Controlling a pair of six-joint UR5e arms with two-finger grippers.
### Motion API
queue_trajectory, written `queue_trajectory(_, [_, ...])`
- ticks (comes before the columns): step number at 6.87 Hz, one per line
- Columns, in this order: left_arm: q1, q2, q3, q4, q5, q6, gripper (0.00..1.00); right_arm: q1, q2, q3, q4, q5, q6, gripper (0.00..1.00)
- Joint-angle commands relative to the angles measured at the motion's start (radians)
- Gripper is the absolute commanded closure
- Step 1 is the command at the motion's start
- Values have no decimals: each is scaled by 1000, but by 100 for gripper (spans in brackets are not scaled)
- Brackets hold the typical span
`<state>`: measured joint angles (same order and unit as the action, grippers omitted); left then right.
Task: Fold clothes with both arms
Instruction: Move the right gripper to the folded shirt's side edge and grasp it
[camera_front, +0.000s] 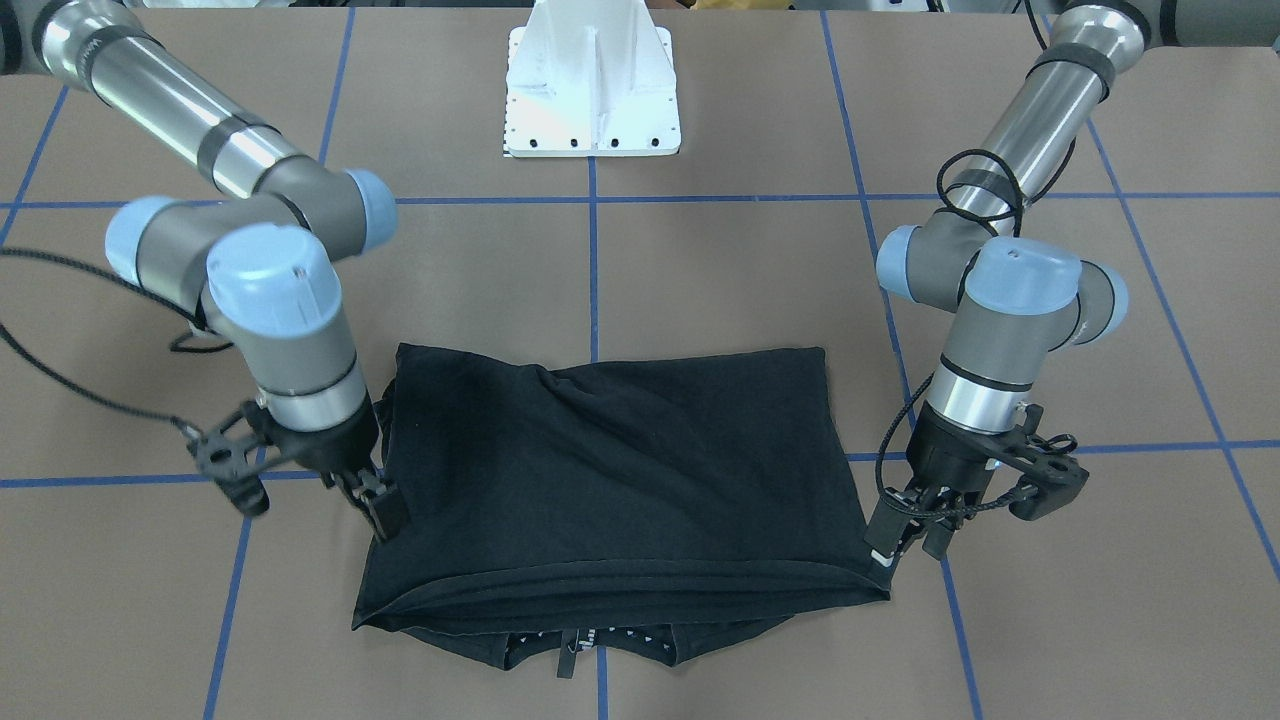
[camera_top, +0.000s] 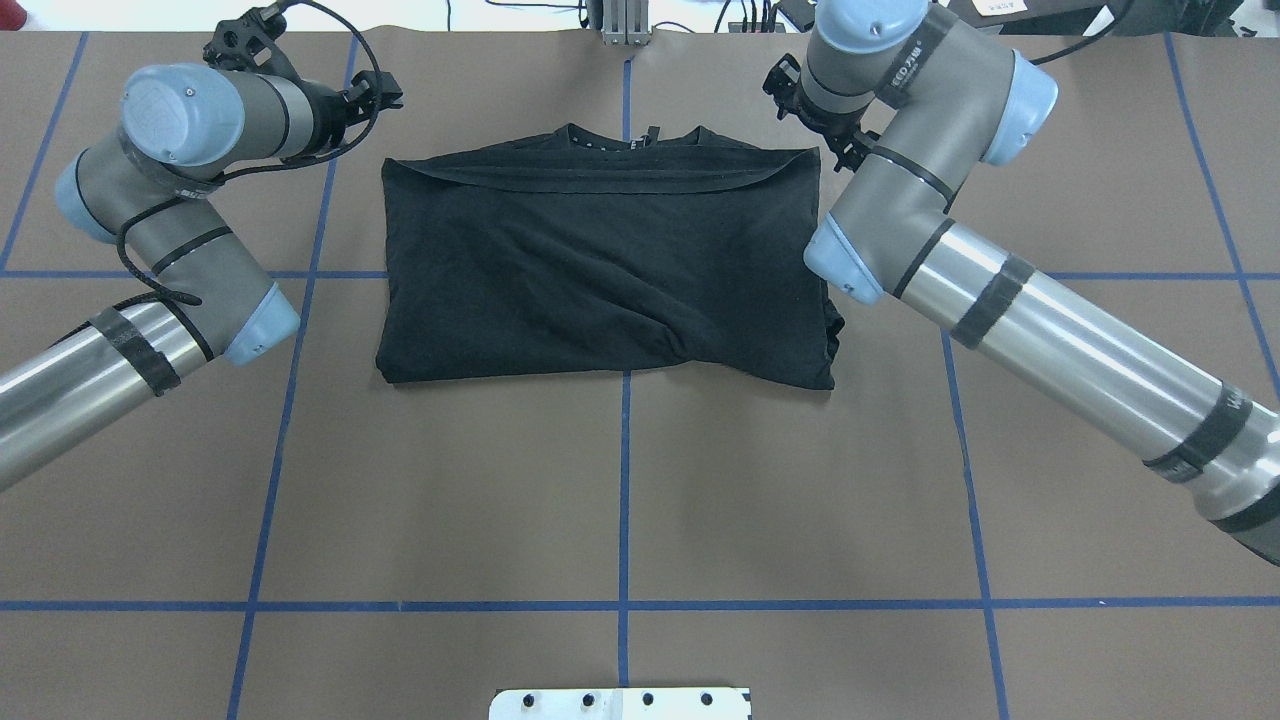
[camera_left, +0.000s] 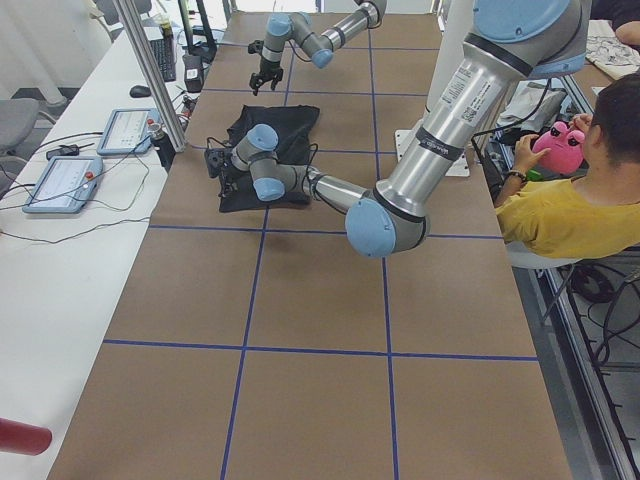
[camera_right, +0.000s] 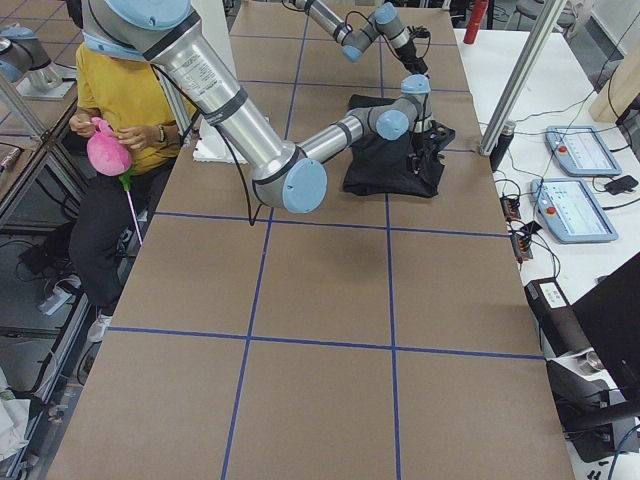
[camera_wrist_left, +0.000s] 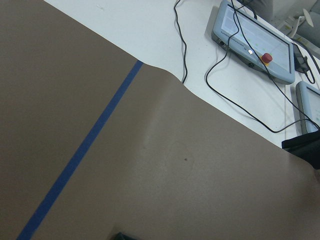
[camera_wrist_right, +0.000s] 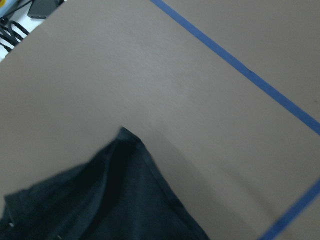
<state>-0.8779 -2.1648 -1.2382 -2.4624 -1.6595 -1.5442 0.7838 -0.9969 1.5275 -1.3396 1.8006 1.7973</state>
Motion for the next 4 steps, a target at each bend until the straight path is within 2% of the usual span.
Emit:
queue_trajectory(1, [2,3,-30,6,0,-7,5,-122,-221,261,8,-56,133,0])
queue_trajectory(2, [4,3,-44,11,1,-10,5,-161,-235,270,37,-88,189,0])
queue_trajectory(4, [4,3,-61,14,3,-10,5,-250,-314,266,184,-188,309,0])
